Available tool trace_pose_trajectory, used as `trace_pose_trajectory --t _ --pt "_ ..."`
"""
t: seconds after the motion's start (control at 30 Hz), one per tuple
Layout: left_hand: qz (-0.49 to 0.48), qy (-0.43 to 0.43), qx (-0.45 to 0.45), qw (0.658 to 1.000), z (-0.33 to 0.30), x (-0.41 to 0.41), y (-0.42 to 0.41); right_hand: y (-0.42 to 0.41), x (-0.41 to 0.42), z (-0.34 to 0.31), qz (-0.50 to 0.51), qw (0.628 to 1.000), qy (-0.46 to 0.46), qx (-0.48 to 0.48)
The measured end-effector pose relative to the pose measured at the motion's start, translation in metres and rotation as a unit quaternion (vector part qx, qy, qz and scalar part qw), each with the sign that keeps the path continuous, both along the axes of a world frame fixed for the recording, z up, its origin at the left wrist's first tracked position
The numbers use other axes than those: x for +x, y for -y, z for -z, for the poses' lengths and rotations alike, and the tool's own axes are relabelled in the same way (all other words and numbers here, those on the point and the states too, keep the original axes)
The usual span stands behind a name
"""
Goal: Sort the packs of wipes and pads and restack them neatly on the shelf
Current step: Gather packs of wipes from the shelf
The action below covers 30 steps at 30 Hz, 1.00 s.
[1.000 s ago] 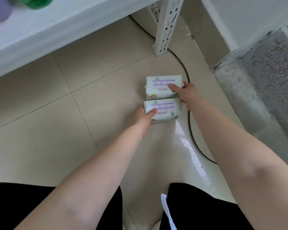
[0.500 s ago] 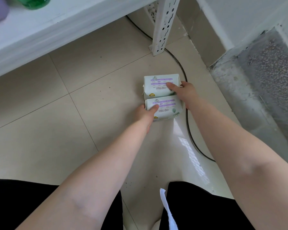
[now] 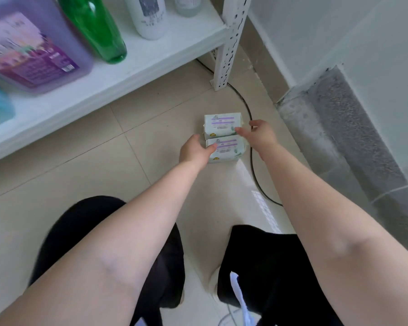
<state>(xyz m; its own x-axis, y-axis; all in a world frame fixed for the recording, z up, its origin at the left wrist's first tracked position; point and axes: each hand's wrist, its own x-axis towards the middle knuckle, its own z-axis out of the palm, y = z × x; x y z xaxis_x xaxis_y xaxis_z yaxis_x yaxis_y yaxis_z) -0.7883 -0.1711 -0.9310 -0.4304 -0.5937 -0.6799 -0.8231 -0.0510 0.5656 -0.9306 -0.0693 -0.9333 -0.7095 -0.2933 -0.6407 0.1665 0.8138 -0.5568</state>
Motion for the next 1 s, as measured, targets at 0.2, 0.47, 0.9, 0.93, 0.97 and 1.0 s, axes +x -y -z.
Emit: trace_pose_trajectory --t 0.2,0.47,0.9,0.93,0.97,1.0 --pt "0.172 0.003 -0.095 0.981 -0.16 0.04 0.013 -0.016 0.054 -0.155 -0.131 0.99 -0.05 -0.013" --pt "0.287 0.014 -0.186 0.939 -0.379 0.131 0.029 -0.012 0.138 -0.377 -0.25 0.963 -0.105 0.008" --pt "0.21 0.062 -0.296 0.93 -0.544 0.309 0.047 0.024 0.276 -0.547 -0.421 0.882 -0.211 0.004" --pt "0.202 0.067 -0.297 0.931 -0.547 0.324 0.042 0.026 0.29 -0.55 -0.432 0.877 -0.21 -0.005" --pt "0.195 0.071 -0.295 0.932 -0.55 0.339 0.037 0.028 0.304 -0.552 -0.444 0.871 -0.211 -0.012" --pt "0.191 0.075 -0.295 0.933 -0.55 0.353 0.032 0.031 0.318 -0.553 -0.455 0.865 -0.212 -0.017"
